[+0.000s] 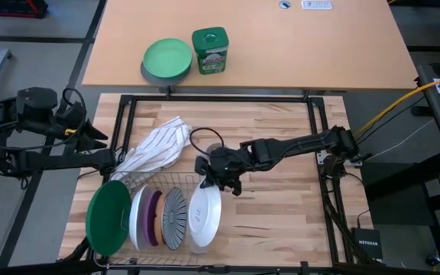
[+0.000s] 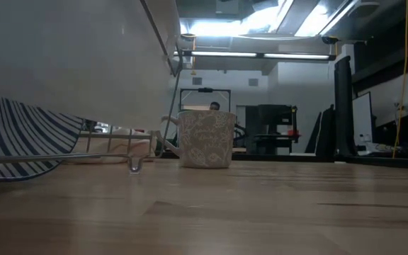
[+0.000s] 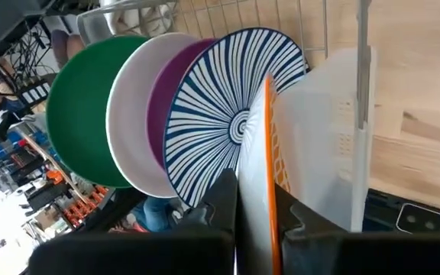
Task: Sort dishes
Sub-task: Put the orange patterned plate into the dish rack
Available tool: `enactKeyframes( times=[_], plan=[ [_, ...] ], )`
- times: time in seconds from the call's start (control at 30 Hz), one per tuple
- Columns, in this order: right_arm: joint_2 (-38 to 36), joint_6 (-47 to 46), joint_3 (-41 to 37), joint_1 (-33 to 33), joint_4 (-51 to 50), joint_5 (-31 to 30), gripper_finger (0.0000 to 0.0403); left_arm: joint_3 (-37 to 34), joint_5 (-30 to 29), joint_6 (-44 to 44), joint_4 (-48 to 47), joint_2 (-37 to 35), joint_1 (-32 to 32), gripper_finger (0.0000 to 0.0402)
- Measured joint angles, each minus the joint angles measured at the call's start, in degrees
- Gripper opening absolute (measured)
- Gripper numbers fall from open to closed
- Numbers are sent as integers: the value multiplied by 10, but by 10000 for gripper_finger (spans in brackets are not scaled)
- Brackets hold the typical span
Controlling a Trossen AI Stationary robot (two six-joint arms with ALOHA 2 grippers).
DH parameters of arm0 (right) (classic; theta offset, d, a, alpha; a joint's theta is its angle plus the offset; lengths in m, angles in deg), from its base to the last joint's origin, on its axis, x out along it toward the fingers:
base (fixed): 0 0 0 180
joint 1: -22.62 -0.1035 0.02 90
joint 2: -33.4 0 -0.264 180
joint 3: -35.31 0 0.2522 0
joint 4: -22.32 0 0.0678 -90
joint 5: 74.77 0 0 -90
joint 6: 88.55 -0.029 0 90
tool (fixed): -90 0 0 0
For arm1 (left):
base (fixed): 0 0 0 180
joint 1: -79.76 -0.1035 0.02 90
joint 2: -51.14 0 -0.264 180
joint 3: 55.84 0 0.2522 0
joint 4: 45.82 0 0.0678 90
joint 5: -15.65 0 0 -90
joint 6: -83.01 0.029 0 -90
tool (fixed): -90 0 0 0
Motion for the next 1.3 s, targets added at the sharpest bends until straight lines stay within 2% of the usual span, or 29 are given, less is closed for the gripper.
enactKeyframes(
  times=[0.3,0.67,1.07,1.3],
  plan=[
    [0,-11,0,0,-65,34,17,0,0,23,0,0,0,169],
    [-21,12,-3,-2,-230,51,17,0,0,23,0,0,0,169],
    [-90,4,-3,7,-255,-26,17,0,0,47,0,0,0,169],
    [-126,0,-3,7,-190,-67,17,0,0,48,0,0,0,169]
  ],
)
